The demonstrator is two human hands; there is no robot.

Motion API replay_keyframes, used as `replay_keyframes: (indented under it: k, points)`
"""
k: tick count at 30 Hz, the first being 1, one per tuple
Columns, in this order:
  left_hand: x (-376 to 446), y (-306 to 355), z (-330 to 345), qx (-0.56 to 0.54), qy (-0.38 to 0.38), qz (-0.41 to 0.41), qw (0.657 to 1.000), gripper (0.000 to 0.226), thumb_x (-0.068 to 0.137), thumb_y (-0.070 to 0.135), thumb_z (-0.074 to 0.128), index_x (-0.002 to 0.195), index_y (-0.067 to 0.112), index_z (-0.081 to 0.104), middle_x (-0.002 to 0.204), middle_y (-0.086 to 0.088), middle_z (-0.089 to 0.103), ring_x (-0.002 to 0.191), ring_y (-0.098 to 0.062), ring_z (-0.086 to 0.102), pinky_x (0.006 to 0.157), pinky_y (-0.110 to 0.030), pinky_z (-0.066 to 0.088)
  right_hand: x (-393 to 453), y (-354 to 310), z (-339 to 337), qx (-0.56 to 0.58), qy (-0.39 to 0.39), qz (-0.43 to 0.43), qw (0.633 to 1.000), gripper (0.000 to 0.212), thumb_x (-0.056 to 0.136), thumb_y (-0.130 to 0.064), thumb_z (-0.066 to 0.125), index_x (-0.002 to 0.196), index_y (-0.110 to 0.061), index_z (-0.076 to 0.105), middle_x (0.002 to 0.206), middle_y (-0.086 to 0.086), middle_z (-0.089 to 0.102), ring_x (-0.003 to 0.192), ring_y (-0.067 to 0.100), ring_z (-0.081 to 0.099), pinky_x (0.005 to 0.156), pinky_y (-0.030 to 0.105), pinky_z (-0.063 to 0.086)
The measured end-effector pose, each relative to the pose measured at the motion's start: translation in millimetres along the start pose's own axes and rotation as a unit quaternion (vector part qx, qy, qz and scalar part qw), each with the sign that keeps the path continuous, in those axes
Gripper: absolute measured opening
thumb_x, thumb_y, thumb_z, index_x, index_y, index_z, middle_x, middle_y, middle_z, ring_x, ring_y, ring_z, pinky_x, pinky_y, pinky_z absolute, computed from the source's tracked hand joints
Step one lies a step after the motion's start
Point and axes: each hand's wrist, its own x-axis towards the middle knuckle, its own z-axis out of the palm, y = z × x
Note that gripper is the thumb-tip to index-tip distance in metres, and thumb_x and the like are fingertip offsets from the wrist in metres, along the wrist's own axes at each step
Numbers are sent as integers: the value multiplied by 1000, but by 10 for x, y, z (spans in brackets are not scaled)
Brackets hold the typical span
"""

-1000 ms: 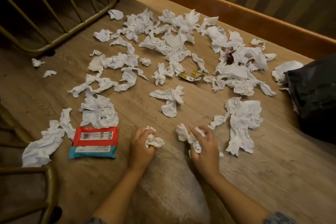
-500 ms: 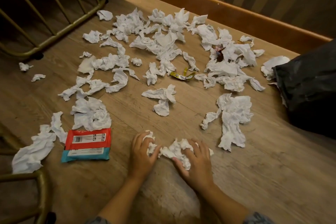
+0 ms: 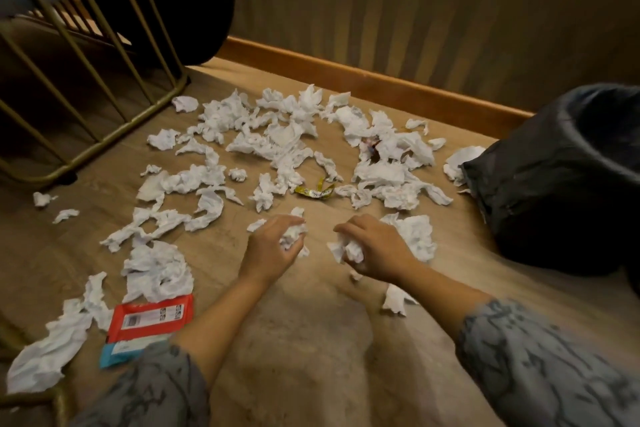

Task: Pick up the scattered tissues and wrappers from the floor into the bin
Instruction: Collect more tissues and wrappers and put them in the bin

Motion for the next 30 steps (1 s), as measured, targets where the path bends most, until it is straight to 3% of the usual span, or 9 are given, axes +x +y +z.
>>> replay_keyframes:
  k: [5, 10, 13, 16, 19, 22, 26, 28, 30]
  points:
    - [740, 703, -35, -21, -20, 29, 999, 20, 78, 18, 75, 97, 16, 70, 96, 0, 71, 91, -16, 67, 75, -26, 50, 162, 499, -1100, -126, 18, -37, 991, 46, 77, -33, 73, 117, -18, 58, 117, 7, 57, 100, 27, 56, 69, 32, 48]
    - [1142, 1455, 143, -69, -18, 3, 997, 15, 77, 25, 76, 91, 22, 70, 88, 1, 72, 82, -15, 67, 70, -32, 53, -85, 998, -1992, -105, 51, 11, 993, 39, 77, -34, 74, 112, -21, 60, 119, 2, 57, 100, 25, 56, 80, 35, 52]
    - [1387, 2022, 323, -108, -6, -8, 994, 22, 79, 28, 75, 97, 17, 70, 100, 3, 69, 95, -9, 59, 77, -24, 43, -424, 1295, -2391, -112, 115, 33, 986, 36, 78, -32, 74, 109, -20, 62, 115, 2, 61, 99, 22, 58, 77, 29, 50]
    - [1608, 2660, 616, -139, -22, -32, 990, 39, 83, 32, 71, 118, 19, 60, 113, 4, 60, 102, -9, 52, 80, -23, 40, -789, 1653, -2657, -92, 196, 112, 970, 26, 78, -29, 72, 101, -21, 63, 107, -2, 61, 93, 19, 59, 70, 33, 55]
    - [1806, 3242, 1011, -175, -55, -38, 982, 45, 85, 33, 69, 124, 22, 51, 122, 2, 57, 111, -16, 55, 83, -26, 45, -1104, 2062, -2804, -28, 271, 230, 934, 20, 79, -25, 67, 99, -22, 64, 103, -4, 60, 93, 18, 58, 70, 33, 52]
    - [1938, 3754, 1407, -197, -66, -40, 977, 40, 81, 33, 72, 115, 19, 56, 113, -1, 64, 105, -19, 59, 85, -30, 48, -1367, 2417, -2833, 40, 330, 323, 886, 24, 82, -20, 66, 106, -18, 65, 109, 1, 61, 100, 22, 59, 80, 33, 49]
    - [2032, 4266, 1859, -216, -125, -87, 964, 48, 86, 37, 66, 126, 19, 47, 119, -2, 59, 88, -9, 57, 64, -17, 43, -1564, 2716, -2733, 116, 355, 419, 828, 39, 89, -40, 63, 120, -17, 57, 122, 6, 55, 114, 23, 51, 91, 34, 42]
    - [2074, 4368, 2057, -206, -155, -101, 961, 62, 86, 46, 62, 136, 17, 37, 133, -4, 51, 108, -18, 55, 80, -26, 49, -1602, 2796, -2678, 180, 352, 479, 784, 54, 88, -47, 60, 131, -16, 48, 133, 10, 47, 122, 26, 45, 97, 37, 38]
    - [2082, 4393, 2150, -184, -161, -100, 964, 69, 86, 51, 60, 139, 15, 33, 143, -7, 44, 126, -26, 46, 100, -39, 45, -1626, 2840, -2644, 223, 370, 529, 730, 64, 87, -49, 61, 137, -14, 41, 141, 12, 43, 128, 30, 41, 102, 42, 36]
